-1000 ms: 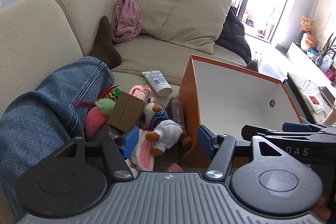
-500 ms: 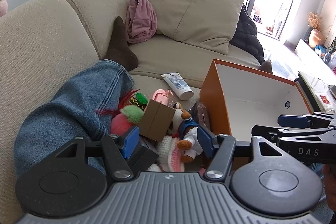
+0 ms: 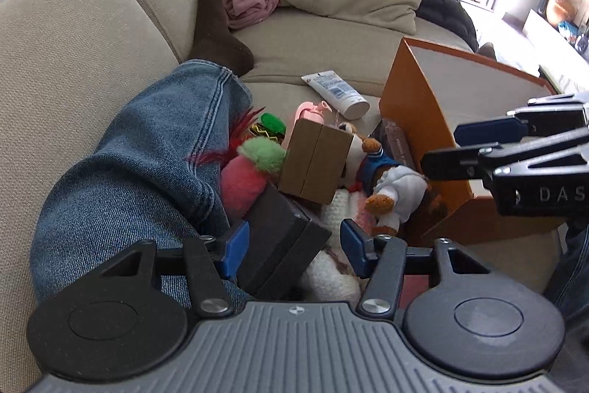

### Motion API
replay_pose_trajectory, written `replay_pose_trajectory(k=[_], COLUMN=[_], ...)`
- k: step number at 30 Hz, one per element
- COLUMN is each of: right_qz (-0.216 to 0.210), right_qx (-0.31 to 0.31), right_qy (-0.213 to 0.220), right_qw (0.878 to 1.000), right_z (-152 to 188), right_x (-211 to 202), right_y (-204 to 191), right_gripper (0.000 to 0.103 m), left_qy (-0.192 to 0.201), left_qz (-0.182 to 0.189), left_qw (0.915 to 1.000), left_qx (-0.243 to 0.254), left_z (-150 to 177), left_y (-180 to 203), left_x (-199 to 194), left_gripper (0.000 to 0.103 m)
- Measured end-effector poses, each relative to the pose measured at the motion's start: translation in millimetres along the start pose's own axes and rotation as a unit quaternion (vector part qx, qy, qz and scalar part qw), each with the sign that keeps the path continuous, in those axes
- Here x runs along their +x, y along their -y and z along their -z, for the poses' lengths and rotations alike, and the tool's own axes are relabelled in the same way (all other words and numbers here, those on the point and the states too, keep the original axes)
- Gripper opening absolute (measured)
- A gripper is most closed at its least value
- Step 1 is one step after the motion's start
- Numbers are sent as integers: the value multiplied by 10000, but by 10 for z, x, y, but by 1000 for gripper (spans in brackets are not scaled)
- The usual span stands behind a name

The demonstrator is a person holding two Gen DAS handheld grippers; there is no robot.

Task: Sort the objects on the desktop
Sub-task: 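Reach the right gripper to the small brown cardboard box and grasp it, then grasp the dark grey box with the left gripper while the right gripper lifts the brown box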

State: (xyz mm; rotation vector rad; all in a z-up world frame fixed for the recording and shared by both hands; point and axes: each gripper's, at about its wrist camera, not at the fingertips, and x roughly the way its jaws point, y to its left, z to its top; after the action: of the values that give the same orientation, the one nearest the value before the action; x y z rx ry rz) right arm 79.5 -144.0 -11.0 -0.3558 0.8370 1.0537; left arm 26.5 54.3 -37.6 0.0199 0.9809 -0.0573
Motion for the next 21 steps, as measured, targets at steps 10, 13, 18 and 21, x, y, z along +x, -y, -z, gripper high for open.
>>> replay_pose_trajectory(k=[10,13,18,21], right_qz=[-238,-288,-394,-487], right_qx=[-231,-268,-389,-661], right_qy=[-199,-258,-271,-286], right_qw=[9993,9989,9981,9962], right_z=[-95,-134,-234,-290], right_x=[246,309,388,450], right_y=[-64,-54,-69,-142], right_gripper=[49,49,50,61], left_qy=[-274,-264,-210,-125], left_qz=[-339,-510,-433,-467], left_qw=[9960,9940,9961,9976], left_qx=[779,931,741,495], left_z=[77,77,27,-23], left_y=[197,241,131,5], left_x=[332,419,383,329], left_gripper=[64,64,48,39])
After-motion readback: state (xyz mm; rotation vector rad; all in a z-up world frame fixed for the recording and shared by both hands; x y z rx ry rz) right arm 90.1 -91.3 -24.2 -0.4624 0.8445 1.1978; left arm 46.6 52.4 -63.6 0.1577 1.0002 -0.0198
